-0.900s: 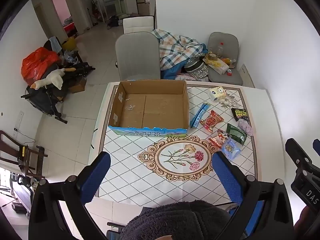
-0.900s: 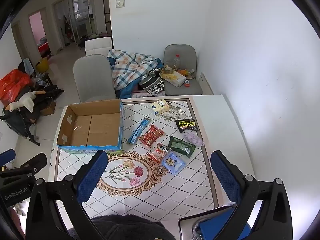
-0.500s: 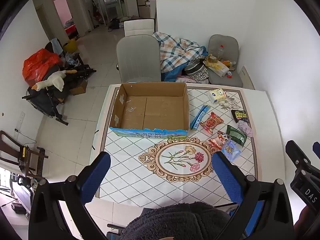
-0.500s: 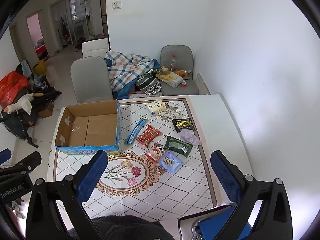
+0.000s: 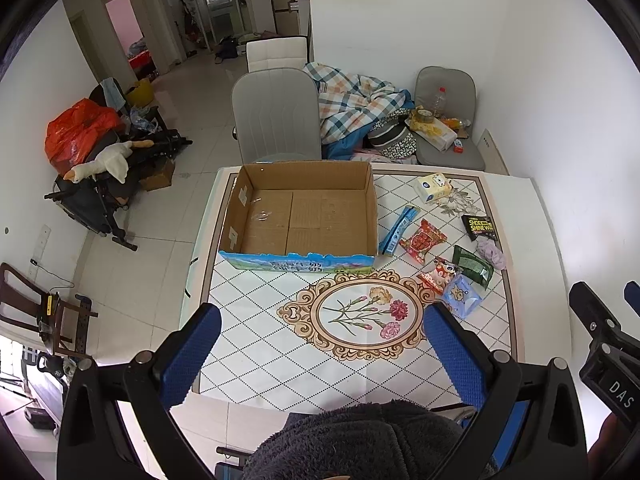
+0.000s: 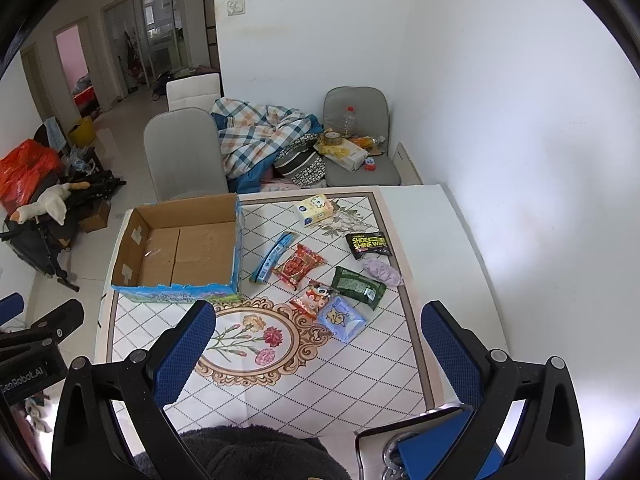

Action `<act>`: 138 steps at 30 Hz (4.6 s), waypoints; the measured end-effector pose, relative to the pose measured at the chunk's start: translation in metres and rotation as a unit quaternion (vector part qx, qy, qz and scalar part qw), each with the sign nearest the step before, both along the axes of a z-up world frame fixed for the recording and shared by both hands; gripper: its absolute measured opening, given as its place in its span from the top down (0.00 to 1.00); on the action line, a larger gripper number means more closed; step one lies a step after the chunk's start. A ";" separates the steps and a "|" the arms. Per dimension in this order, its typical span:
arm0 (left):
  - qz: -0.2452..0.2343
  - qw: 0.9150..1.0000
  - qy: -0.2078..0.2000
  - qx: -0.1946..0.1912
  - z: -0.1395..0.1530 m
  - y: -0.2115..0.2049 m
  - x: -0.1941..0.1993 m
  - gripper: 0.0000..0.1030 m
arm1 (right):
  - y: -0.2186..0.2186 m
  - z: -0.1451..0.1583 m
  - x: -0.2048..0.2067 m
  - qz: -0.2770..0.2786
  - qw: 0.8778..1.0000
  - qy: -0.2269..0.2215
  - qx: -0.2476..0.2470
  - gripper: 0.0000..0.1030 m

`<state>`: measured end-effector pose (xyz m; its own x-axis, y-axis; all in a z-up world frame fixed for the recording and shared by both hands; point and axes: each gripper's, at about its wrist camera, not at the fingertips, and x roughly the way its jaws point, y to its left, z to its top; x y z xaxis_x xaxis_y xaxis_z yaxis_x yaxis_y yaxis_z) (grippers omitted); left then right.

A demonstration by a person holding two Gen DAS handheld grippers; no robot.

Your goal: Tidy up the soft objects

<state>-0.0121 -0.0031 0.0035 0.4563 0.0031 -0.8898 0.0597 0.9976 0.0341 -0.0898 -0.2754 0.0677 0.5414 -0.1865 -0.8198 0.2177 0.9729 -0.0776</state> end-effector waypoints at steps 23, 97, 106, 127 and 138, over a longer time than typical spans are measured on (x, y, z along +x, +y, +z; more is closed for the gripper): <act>-0.001 1.000 -0.001 0.003 0.000 0.001 -0.006 0.00 | -0.001 0.001 0.001 0.004 1.000 -0.003 0.003 0.00; -0.267 0.948 0.092 0.147 -0.239 -0.265 0.322 0.00 | -0.280 -0.323 0.267 -0.245 0.912 0.200 0.262 0.00; -0.318 0.915 0.177 0.177 -0.344 -0.329 0.396 0.00 | -0.340 -0.459 0.321 -0.353 0.830 0.255 0.349 0.01; -0.376 0.865 0.268 0.199 -0.431 -0.364 0.402 0.37 | -0.316 -0.551 0.394 -0.360 0.817 0.350 0.284 0.17; -0.311 0.910 0.247 0.119 -0.370 -0.342 0.376 0.38 | -0.247 -0.522 0.427 -0.262 0.879 0.334 0.217 0.49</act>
